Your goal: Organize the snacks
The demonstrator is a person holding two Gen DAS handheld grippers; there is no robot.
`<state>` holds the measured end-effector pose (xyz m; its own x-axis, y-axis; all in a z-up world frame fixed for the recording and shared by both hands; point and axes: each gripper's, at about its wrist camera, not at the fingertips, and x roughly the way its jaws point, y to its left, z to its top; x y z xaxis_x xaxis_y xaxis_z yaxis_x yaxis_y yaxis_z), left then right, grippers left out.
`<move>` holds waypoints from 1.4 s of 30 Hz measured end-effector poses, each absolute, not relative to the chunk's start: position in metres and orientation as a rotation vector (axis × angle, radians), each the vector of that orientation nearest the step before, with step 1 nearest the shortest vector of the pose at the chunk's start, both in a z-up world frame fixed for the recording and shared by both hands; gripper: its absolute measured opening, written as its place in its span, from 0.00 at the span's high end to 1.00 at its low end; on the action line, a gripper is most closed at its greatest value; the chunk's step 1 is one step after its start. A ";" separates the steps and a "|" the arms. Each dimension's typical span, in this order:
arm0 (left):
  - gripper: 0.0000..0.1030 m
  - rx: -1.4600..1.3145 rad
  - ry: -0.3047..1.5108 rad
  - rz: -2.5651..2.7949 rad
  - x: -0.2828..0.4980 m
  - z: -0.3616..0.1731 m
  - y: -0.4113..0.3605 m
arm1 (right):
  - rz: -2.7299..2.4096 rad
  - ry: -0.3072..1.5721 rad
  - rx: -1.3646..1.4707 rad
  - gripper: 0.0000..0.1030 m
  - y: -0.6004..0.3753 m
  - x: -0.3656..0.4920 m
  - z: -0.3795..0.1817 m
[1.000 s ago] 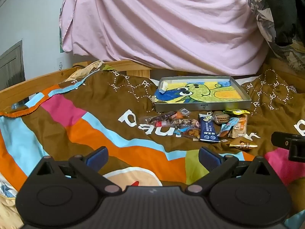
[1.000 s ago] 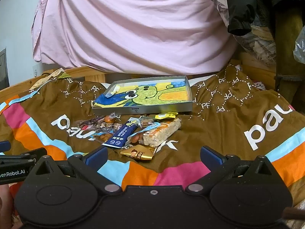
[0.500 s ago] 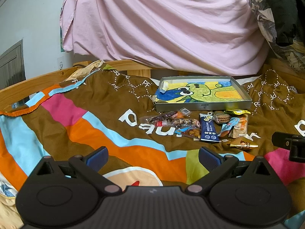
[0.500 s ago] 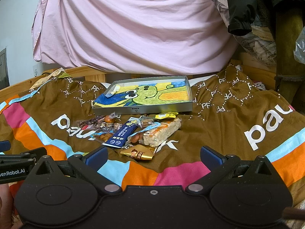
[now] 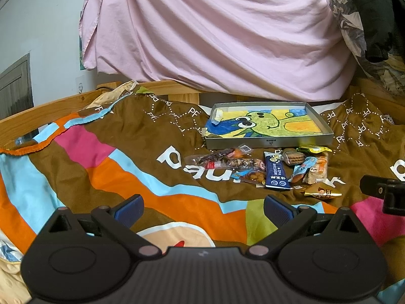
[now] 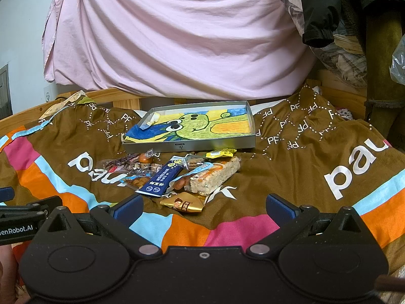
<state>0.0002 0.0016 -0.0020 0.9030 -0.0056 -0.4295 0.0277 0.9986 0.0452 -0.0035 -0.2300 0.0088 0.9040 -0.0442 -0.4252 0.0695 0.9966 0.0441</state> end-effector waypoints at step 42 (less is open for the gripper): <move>0.00 0.059 0.447 -0.017 0.000 -0.003 0.001 | -0.059 0.454 0.042 0.01 -0.228 -0.002 0.007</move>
